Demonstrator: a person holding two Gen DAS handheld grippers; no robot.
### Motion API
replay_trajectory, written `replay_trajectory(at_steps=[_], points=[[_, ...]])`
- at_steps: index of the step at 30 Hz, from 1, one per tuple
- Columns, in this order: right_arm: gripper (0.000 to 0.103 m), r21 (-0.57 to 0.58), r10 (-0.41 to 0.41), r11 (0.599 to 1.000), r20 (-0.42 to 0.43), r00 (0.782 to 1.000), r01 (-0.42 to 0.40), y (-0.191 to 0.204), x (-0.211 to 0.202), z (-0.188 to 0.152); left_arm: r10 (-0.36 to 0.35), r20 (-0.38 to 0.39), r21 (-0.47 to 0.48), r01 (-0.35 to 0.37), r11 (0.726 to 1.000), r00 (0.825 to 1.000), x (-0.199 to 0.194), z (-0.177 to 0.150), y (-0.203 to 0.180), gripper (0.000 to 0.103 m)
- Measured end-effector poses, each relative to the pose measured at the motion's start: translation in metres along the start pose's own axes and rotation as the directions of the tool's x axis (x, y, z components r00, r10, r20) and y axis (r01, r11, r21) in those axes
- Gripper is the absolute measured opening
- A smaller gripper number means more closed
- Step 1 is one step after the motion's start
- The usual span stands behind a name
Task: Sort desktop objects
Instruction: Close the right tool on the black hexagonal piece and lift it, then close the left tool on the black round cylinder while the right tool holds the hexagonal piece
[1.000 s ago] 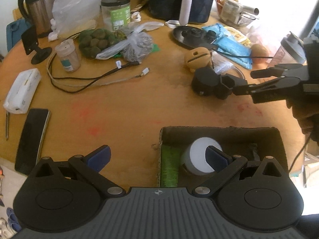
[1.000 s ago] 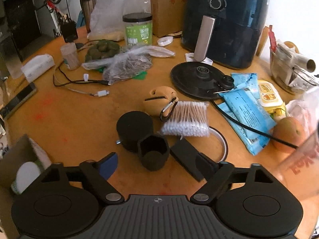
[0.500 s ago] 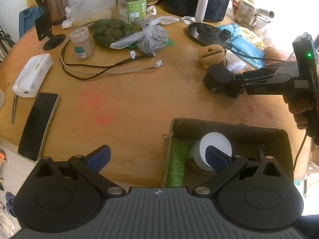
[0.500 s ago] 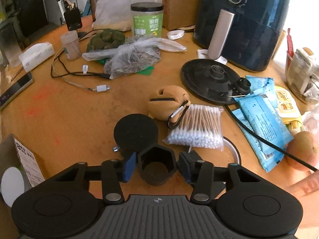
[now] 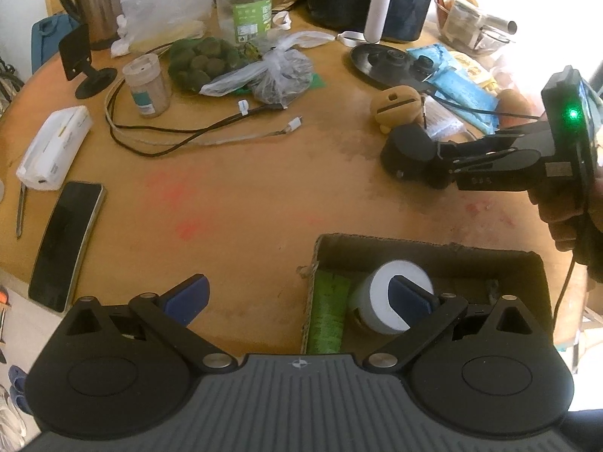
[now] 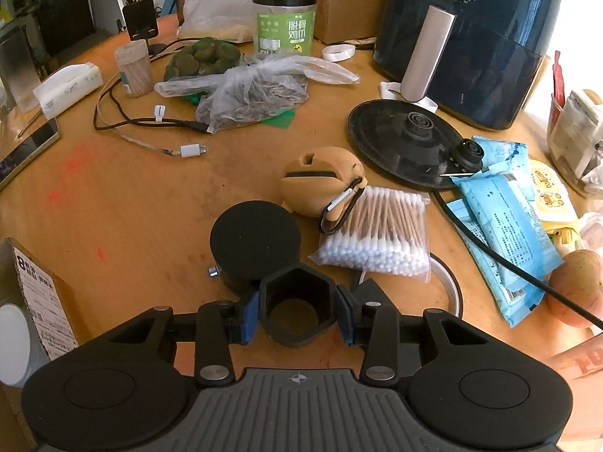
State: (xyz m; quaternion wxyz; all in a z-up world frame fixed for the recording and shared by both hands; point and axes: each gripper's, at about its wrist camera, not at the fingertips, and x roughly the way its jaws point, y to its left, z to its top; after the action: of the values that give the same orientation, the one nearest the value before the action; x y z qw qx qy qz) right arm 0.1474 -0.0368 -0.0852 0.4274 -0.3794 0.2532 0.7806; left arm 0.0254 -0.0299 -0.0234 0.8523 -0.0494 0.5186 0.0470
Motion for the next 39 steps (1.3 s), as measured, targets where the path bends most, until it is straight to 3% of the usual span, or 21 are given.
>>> replay_trajectory(at_steps=[12,17,23,29,36,39], points=[[0.044,0.026,0.018,0.999,0.021,1.000,-0.018,-0.002,-0.026,-0.003,-0.001,0.037,0.179,-0.006,0.984,0.999,0.003,0.020,-0.024,0.103],[0.044,0.075,0.010,0.997,0.049,0.999,-0.013,-0.005,-0.050,-0.010,0.001,0.096,0.289,-0.028,0.957,0.995,0.001,0.029,-0.042,0.102],[0.044,0.142,-0.019,0.990,0.086,0.996,0.007,-0.009,-0.076,-0.020,-0.010,0.166,0.317,-0.044,0.947,0.986,-0.001,0.042,-0.054,0.102],[0.044,0.214,-0.069,0.976,0.104,0.992,0.045,-0.011,-0.099,-0.031,-0.090,0.117,0.313,0.049,0.949,0.989,0.009,0.052,-0.061,0.102],[0.044,0.304,-0.111,0.949,0.097,0.989,0.077,-0.011,-0.117,-0.044,-0.067,0.016,0.309,0.059,0.949,0.998,0.030,0.057,-0.073,0.102],[0.044,0.357,-0.121,0.931,0.092,0.988,0.081,-0.013,-0.123,-0.049,-0.056,0.021,0.340,0.045,0.939,0.998,0.031,0.057,-0.077,0.102]])
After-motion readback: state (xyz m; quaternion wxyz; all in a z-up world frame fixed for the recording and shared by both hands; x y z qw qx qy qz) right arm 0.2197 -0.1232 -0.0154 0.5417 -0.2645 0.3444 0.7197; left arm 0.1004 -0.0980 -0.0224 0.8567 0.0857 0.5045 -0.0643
